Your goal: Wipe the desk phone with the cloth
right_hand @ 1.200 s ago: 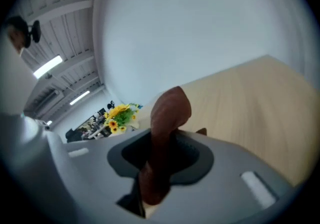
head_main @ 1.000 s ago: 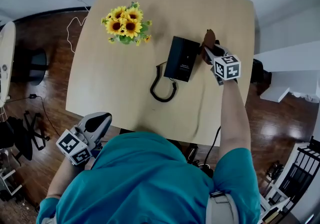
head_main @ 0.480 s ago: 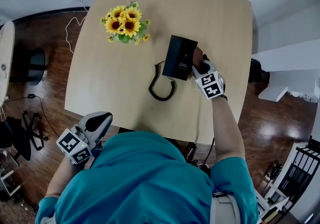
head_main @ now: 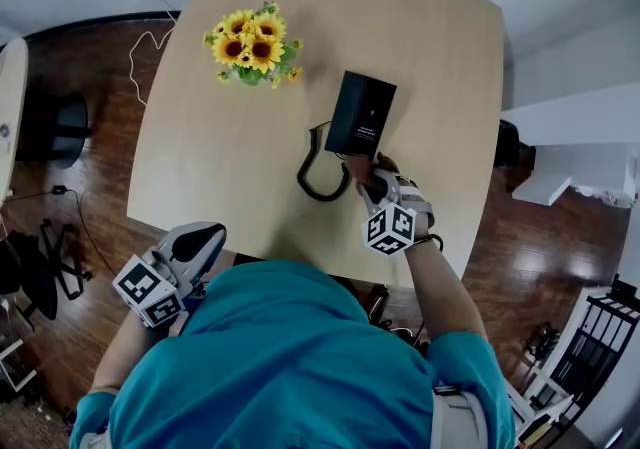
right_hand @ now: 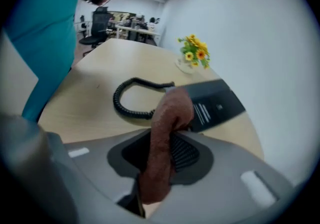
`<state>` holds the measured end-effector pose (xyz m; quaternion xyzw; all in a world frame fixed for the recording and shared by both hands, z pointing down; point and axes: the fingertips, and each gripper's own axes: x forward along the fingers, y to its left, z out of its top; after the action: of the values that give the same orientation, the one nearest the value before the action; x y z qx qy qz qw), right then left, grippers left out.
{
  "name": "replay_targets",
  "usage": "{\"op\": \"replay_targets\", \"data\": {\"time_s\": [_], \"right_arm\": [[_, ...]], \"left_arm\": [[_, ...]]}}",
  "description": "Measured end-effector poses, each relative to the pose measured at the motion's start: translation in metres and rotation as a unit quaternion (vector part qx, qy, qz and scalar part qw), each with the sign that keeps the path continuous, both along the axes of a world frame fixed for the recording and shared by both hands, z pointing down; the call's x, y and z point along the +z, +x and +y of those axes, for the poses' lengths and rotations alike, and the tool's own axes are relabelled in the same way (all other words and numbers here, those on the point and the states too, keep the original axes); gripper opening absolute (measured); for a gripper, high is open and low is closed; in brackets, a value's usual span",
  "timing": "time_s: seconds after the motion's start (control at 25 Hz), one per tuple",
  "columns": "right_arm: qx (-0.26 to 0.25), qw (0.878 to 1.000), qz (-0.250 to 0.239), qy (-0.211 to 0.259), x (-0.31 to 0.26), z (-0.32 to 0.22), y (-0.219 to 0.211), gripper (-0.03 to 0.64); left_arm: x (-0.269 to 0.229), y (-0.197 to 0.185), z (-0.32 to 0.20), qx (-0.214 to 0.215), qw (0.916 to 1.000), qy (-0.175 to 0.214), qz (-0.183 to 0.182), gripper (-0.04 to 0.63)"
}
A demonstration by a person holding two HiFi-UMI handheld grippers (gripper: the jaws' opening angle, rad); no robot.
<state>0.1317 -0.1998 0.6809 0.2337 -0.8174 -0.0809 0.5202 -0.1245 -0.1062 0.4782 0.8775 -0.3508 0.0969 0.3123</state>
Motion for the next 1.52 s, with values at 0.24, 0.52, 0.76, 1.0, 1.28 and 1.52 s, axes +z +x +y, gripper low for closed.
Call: {"op": "replay_targets", "data": {"time_s": [0.24,0.52,0.76,1.0,1.28,1.52], "right_arm": [[-0.105,0.987,0.101,0.061,0.02,-0.016,-0.042,0.103],[-0.064,0.988,0.131,0.057,0.021,-0.017,0.009,0.103],[0.003,0.992,0.11,0.055,-0.004,-0.041,0.06,0.103],[0.091,0.989,-0.087,0.082,-0.095,-0.143,0.019,0.103],[0.123,0.983,-0.123,0.064,-0.098,-0.211,0.002,0.103],[0.075,0.992,-0.089,0.049,-0.056,-0.135,-0.008,0.101]], "left_arm": [[-0.001,0.006,0.0,0.005,1.0,0.004,-0.001,0.005],[0.002,0.0,-0.001,-0.003,1.0,-0.001,0.0,0.005],[0.004,0.001,-0.006,-0.001,1.0,-0.002,0.004,0.005],[0.004,0.006,-0.008,0.005,1.0,-0.003,0.002,0.005],[0.003,0.003,-0.006,-0.001,1.0,-0.005,-0.004,0.005],[0.005,-0.003,-0.009,-0.008,0.9999,-0.007,0.001,0.005]]}}
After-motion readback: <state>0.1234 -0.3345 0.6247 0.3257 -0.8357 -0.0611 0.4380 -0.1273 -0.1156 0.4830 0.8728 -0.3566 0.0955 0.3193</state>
